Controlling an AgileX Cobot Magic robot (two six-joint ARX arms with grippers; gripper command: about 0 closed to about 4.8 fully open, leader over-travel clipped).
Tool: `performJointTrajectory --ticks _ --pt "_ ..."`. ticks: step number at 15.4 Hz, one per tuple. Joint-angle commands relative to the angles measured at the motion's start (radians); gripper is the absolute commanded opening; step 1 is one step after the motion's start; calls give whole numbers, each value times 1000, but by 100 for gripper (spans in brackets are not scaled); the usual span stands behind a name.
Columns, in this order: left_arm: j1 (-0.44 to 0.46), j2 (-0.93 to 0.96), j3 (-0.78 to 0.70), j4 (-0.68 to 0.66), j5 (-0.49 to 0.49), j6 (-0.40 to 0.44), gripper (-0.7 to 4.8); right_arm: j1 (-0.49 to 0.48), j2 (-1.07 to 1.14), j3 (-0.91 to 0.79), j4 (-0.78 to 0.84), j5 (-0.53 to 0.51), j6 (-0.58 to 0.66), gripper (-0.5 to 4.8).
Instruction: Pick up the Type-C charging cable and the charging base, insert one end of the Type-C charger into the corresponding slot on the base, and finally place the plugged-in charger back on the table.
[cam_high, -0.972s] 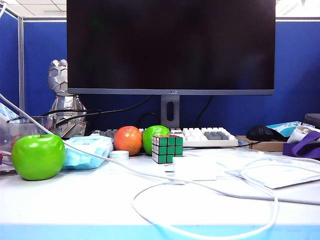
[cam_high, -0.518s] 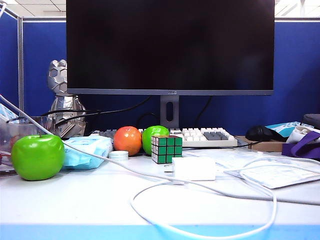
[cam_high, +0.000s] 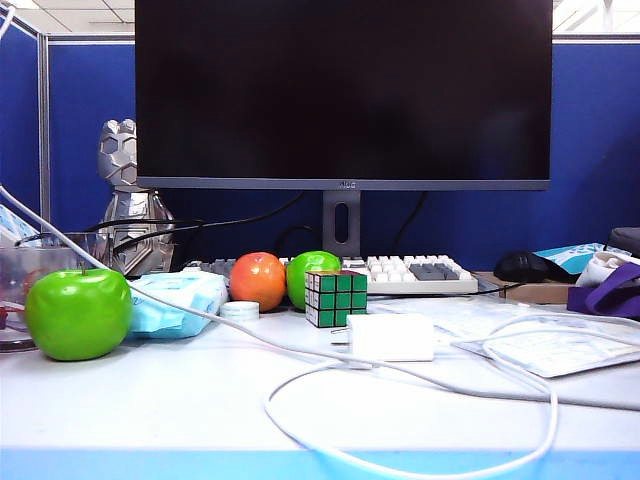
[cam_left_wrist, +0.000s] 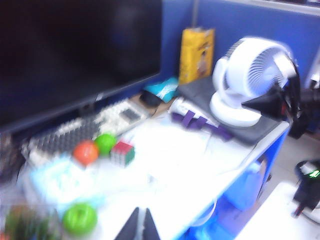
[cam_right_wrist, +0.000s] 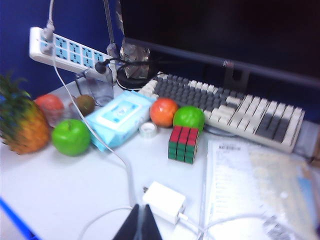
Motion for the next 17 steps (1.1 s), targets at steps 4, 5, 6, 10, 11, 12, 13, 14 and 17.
performJointTrajectory --ticks 4,5,6,10,11,12,13,14,17 --pt "0 -195 -481 313 -44 -21 4 -1 -115 -398 168 151 15 -5" --pt "0 -226 -612 414 -43 -34 4 -1 -122 -441 169 195 58 -6" --pt "-1 -248 -743 516 -34 -43 4 -1 -124 -467 167 203 112 -5" --pt "-1 -255 -1149 948 53 -51 3 0 -124 -476 146 198 143 -5" --pt "0 -254 -1239 1069 52 -51 3 0 -124 -476 146 198 151 -5" --pt "0 -248 -1364 1212 45 -51 3 -1 -124 -476 144 198 151 -5" --pt "0 -242 -1499 1314 41 -51 3 -1 -124 -476 142 199 151 -5" --pt "0 -242 -1569 1347 18 -80 -1 -1 -124 -476 140 199 151 -5" --pt "1 -269 -1755 1505 -135 -131 -5 0 -124 -476 138 198 151 -5"
